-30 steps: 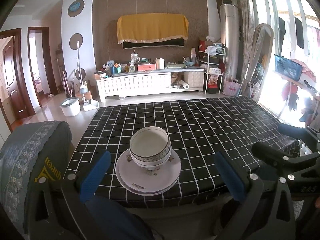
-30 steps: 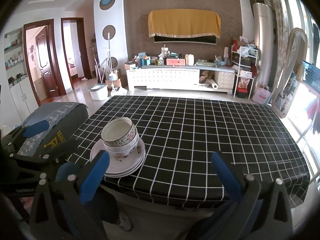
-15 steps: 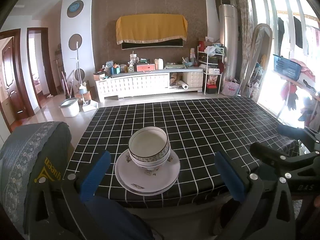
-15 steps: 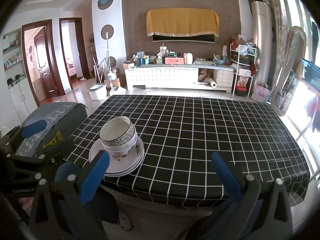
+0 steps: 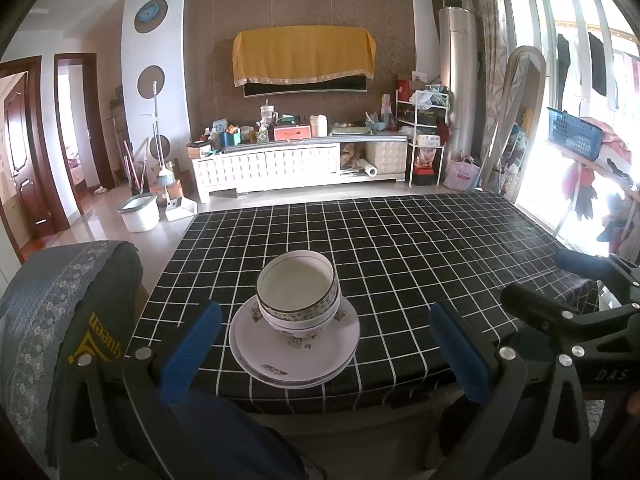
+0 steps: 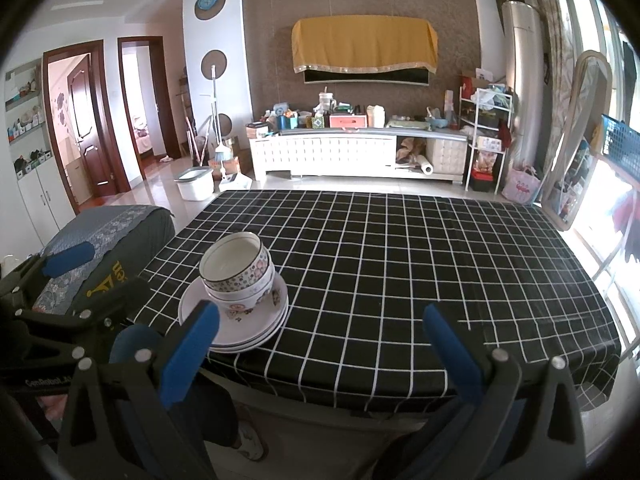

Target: Organize plates and bowls

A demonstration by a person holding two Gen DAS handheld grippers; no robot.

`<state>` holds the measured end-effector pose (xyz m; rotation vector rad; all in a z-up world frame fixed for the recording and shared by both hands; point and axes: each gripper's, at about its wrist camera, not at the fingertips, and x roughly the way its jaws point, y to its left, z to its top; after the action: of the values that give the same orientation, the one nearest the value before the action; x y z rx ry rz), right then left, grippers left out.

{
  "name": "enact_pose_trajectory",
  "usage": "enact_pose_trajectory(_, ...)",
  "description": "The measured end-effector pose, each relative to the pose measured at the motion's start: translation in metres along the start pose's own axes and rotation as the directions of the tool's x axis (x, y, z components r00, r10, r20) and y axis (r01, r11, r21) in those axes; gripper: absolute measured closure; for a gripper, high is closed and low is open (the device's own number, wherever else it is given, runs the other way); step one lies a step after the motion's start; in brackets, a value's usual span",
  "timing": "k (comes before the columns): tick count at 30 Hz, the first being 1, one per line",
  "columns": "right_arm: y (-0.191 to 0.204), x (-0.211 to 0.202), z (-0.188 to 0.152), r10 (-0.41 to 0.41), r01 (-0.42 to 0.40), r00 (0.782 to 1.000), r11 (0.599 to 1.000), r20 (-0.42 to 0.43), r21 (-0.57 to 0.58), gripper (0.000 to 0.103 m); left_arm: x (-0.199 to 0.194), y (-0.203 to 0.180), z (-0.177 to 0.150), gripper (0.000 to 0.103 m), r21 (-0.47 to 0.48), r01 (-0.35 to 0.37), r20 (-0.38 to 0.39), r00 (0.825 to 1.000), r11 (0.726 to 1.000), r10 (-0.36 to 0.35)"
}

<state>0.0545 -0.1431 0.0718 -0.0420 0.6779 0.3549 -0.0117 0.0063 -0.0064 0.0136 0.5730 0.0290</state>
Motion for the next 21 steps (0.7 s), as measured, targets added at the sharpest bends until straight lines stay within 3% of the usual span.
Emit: enact_pose_trajectory(21,-0.0001,-0.0003,-0.0005,0.0,0.0,1.0,1.0,-0.002,0.003,0.0,-0.0009,-0.001,-0.0022,0.0,-0.001,0.0,-0.012,1.0,1.0,0.0)
